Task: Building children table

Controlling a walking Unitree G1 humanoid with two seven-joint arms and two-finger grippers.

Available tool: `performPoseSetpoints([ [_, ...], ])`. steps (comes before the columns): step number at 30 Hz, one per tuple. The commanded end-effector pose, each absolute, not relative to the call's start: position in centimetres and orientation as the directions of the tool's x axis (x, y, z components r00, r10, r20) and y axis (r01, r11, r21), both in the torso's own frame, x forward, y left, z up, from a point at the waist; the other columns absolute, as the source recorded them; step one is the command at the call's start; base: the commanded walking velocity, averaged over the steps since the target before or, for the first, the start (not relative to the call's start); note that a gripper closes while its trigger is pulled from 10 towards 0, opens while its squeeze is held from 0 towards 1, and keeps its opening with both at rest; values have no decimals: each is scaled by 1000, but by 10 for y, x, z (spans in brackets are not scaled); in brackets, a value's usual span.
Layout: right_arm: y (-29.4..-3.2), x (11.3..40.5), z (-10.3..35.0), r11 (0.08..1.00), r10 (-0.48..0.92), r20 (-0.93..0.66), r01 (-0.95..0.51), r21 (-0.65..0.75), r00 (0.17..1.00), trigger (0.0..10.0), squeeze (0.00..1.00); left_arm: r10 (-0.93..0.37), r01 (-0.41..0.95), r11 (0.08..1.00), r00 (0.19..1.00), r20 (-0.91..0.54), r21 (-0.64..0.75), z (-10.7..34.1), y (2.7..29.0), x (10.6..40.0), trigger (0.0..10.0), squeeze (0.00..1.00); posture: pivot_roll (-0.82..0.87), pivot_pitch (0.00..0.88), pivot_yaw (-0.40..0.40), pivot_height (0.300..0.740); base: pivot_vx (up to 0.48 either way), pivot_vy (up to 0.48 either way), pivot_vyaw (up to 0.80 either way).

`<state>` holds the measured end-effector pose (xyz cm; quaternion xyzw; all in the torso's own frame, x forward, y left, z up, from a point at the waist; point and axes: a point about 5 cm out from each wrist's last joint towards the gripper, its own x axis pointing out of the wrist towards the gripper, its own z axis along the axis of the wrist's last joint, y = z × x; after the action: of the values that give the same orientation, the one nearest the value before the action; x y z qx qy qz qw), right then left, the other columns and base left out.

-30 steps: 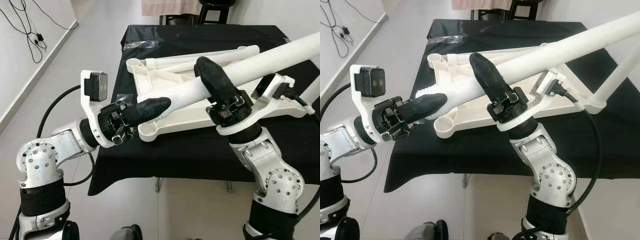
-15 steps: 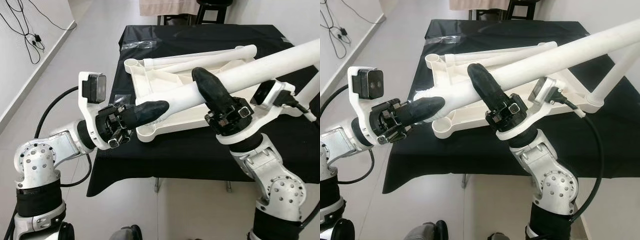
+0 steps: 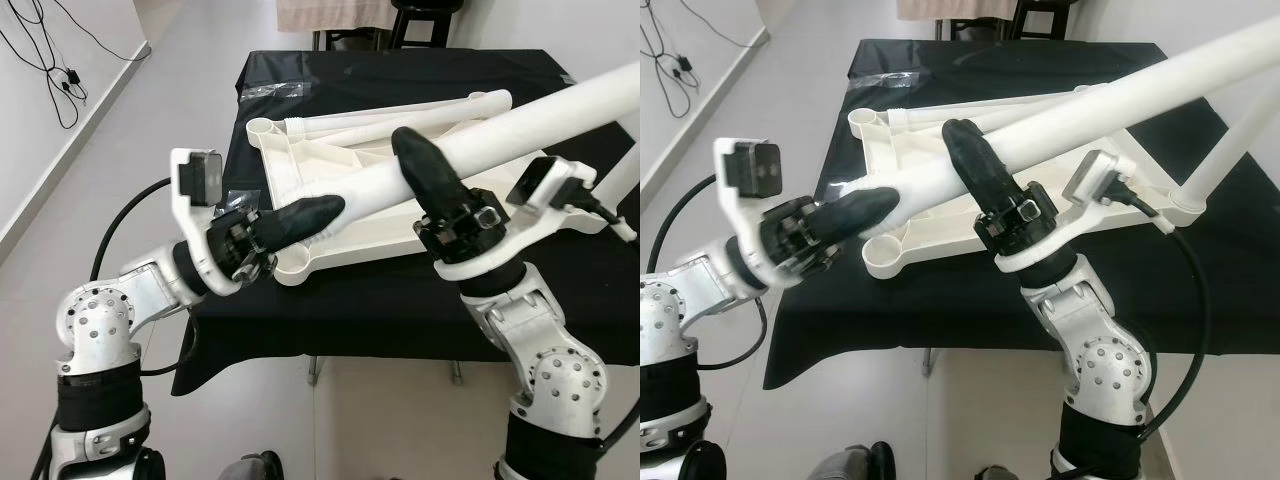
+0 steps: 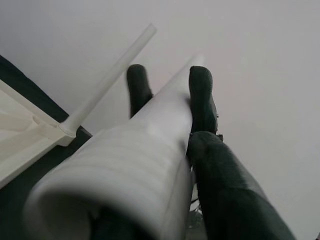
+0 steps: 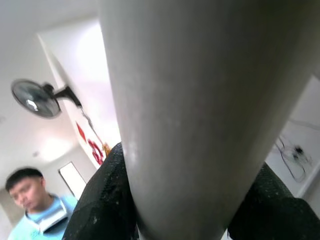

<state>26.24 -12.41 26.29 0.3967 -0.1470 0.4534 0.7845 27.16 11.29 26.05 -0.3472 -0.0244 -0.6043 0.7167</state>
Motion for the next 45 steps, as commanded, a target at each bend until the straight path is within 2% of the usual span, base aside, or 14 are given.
performPoseSetpoints([
  [1,-122,265,264,288,595,582,-823,489,554,0,0,-839,891,31,270,473,-453,265,112,272,10000,1000,-38,122,-21,740,0,0,0],
  [5,-141,285,266,397,452,585,-739,544,673,0,0,-827,886,92,322,461,-454,265,120,274,10000,1000,-35,114,-17,740,0,0,0],
  [11,-165,301,268,490,313,572,-645,587,758,0,0,-846,884,106,321,427,-455,259,138,261,10000,1000,-34,110,-13,740,0,0,0],
  [23,-190,313,269,550,192,560,-561,618,806,0,0,-850,841,204,406,335,-502,237,171,238,10000,1000,-29,104,-16,740,0,0,0],
  [24,-194,317,265,598,168,529,-513,616,832,0,0,-834,818,286,469,290,-499,232,178,237,10000,1000,-26,103,-16,740,0,0,0],
  [26,-194,317,265,598,168,529,-513,616,832,0,0,-834,818,286,469,290,-499,232,178,237,10000,1000,-26,103,-16,740,0,0,0],
  [27,-195,318,263,611,162,521,-499,614,838,10000,0,-828,811,308,486,279,-498,230,180,237,10000,1000,-26,103,-16,740,0,0,0],
  [28,-195,318,263,611,162,521,-499,614,838,10000,0,-828,811,308,486,279,-498,230,180,237,10000,1000,-26,103,-16,740,0,0,0],
  [29,-195,321,255,680,160,475,-446,582,865,10000,0,-744,745,437,614,263,-504,228,184,249,10000,0,-14,95,-22,740,0,0,0],
  [30,-191,323,247,750,174,430,-402,525,886,10000,0,-651,666,565,722,234,-487,227,185,260,10000,0,-15,94,-22,740,0,0,0],
  [32,-191,323,247,750,174,430,-402,525,886,10000,0,-651,666,565,722,234,-487,227,185,260,10000,0,-15,94,-22,740,0,0,0],
  [37,-180,322,229,848,226,351,-361,389,909,10000,0,-413,437,794,898,152,-423,224,189,276,10000,0,-11,91,-22,740,0,0,0],
  [40,-178,320,221,889,226,312,-327,322,923,10000,0,-324,329,897,944,67,-294,217,184,275,10000,0,-10,87,-19,740,0,0,0],
  [45,-177,320,216,917,214,296,-296,268,931,10000,0,-268,273,946,962,52,-175,217,178,269,10000,0,-7,80,-18,740,0,0,0],
])
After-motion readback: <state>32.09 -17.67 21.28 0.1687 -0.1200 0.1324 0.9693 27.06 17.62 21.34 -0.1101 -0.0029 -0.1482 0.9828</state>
